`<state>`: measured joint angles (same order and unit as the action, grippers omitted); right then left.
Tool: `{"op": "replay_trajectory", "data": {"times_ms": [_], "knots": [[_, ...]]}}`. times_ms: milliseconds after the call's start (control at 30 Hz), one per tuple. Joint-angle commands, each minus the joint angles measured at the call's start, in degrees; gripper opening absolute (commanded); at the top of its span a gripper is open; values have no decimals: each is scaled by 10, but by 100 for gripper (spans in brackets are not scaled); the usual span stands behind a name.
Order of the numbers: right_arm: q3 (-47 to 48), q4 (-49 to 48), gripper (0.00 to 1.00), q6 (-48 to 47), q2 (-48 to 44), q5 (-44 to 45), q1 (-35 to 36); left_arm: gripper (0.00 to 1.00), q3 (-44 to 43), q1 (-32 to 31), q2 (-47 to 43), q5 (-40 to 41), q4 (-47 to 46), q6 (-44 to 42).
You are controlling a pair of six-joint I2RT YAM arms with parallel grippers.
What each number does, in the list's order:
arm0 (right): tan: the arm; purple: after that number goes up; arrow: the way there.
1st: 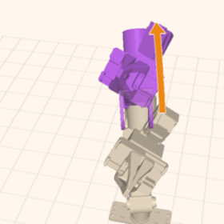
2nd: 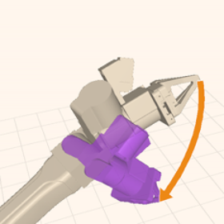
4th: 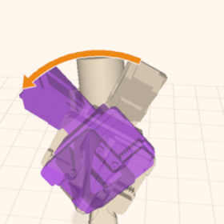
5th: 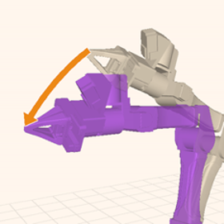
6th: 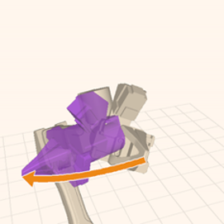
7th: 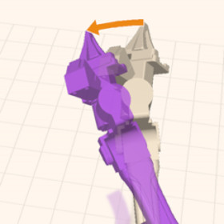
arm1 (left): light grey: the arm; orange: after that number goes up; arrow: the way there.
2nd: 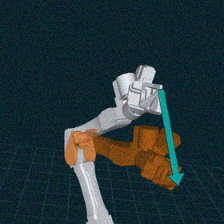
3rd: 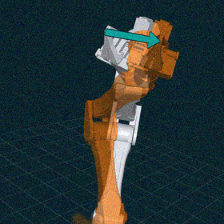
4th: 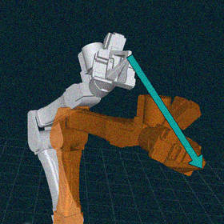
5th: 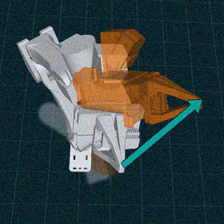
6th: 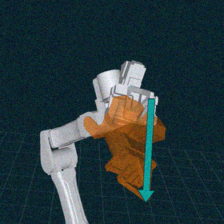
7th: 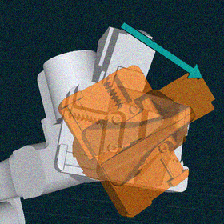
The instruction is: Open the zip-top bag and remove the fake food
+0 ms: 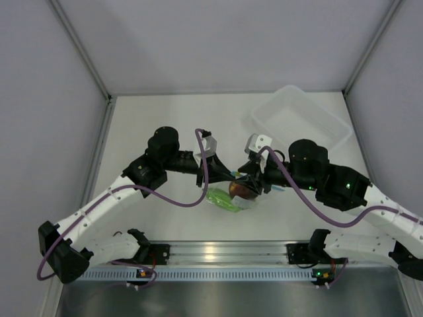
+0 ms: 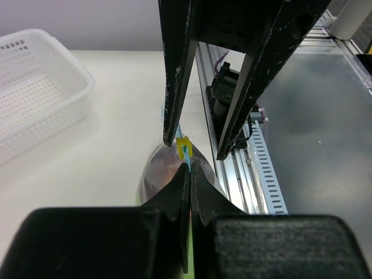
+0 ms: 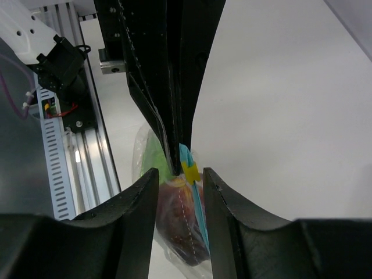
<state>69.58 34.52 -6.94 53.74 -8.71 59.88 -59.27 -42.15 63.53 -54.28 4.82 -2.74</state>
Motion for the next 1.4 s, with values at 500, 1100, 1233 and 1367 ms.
{"op": "replay_trajectory", "data": {"times_ms": [500,1100,1233,1367], "knots": [[44,-25,18,-23,23,-36,6,0,-16,-3,-13,-46,-19,-19],[15,-31,18,-24,5,-28,5,0,-16,-3,-22,-26,-19,-20],[14,-29,12,-24,3,-26,5,0,-14,-3,-24,-19,-19,-21],[10,-30,6,-24,1,-27,5,0,-14,-3,-26,-13,-19,-21]]}}
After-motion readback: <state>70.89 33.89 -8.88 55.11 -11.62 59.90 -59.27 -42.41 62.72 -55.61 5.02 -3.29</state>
